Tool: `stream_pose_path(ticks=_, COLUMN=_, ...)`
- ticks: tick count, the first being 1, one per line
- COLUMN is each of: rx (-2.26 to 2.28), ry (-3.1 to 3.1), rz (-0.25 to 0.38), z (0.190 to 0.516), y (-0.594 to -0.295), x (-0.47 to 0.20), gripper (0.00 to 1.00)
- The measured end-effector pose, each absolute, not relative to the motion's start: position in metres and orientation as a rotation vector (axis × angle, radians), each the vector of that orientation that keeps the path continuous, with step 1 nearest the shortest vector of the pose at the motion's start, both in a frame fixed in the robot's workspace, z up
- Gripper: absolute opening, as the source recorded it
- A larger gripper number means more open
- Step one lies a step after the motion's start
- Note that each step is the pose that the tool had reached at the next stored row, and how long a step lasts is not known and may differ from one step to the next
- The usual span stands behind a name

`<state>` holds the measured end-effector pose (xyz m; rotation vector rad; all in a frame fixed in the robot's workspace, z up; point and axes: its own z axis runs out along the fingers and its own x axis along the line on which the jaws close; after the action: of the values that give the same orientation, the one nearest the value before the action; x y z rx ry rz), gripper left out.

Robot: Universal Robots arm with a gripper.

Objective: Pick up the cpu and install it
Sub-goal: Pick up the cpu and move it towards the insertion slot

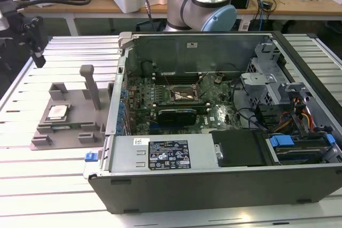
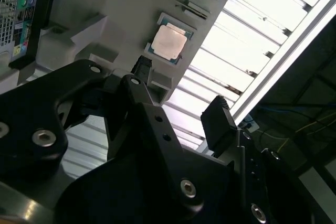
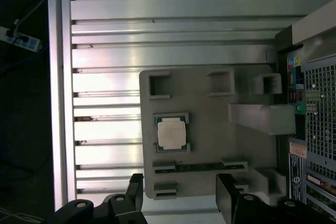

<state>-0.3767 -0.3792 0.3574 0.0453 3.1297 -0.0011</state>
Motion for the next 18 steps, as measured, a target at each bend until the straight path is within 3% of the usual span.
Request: stream_pose_path(ticks=18, rx=0.045, ry=3.137, rz=-0.001, z=0.319, y=-0.379, x=-0.377, gripper=0.66)
